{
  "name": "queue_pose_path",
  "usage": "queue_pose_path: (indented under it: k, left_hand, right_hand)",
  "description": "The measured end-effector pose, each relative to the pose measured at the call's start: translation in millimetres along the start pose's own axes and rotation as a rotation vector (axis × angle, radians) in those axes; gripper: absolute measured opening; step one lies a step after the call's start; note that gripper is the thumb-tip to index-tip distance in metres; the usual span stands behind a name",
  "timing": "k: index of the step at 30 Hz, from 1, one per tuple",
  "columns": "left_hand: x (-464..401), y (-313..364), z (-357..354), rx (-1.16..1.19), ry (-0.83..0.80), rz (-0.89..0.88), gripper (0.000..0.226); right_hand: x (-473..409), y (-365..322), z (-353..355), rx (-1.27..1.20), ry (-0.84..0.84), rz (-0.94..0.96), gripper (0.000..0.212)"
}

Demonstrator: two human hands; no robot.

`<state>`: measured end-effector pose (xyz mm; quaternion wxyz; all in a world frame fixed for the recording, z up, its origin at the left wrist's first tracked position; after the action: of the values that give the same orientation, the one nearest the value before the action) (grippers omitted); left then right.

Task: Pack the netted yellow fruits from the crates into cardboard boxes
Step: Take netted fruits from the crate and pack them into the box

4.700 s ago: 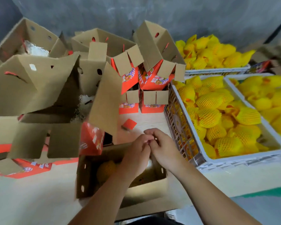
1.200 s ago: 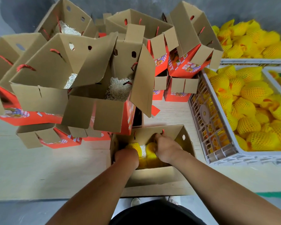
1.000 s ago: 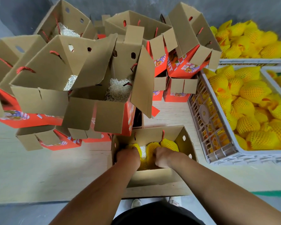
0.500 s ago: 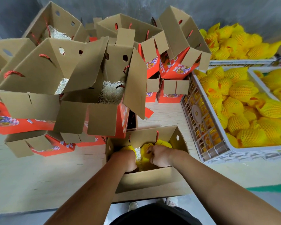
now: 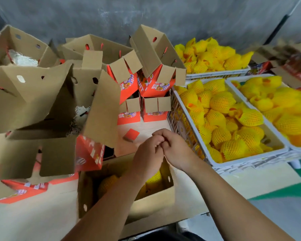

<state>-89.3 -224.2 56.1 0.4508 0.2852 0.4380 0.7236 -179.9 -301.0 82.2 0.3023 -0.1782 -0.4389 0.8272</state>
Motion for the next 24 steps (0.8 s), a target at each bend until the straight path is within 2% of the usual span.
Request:
queue_pose_path:
  k: [6, 10, 12, 14, 17, 19, 24]
  left_hand:
    - [-50.8, 60.8, -63.4, 0.037, 0.022, -0.076, 0.032]
    - [-87.3, 88.4, -123.6, -0.018, -0.034, -0.139, 0.026]
    - [-102.1, 100.2, -151.6, -0.087, -0.008, -0.149, 0.023]
    - [-113.4, 108.1, -177.7, -0.147, -0.05, -0.13, 0.023]
    - [-118.5, 108.1, -214.7, -0.305, -0.355, -0.041, 0.037]
    - [-114.1, 104.2, -230.8, -0.482, -0.5, -0.015, 0.055]
    - [-105.1, 103.4, -242.8, -0.575, -0.462, 0.081, 0.077]
  right_hand:
    - [-5.7, 46.7, 91.4, 0.013, 0.165, -0.014, 0.031]
    - [-4.3, 96.1, 160.1, 0.18, 0.227, -0.048, 0.025]
    - [-8.0, 127.7, 199.0, 0.368, 0.245, -0.074, 0.036]
    - [-13.7, 161.9, 238.0, 0.622, 0.219, -0.214, 0.057]
    - [-22.1, 206.3, 277.6, 0.814, 0.09, -0.44, 0.089]
    - [-26.6, 223.5, 285.0, 0.898, 0.078, -0.459, 0.092]
    - [-37.9, 236.3, 276.3, 0.966, 0.166, -0.485, 0.075]
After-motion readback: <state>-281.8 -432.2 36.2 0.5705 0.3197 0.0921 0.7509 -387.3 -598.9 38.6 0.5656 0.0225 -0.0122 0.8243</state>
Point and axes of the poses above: each hand's wrist, its own x-axis away from the middle knuckle, its own z-axis out of the back of the hand, y = z × x, the point moved 3 cm from there along -x, towards the middle knuckle
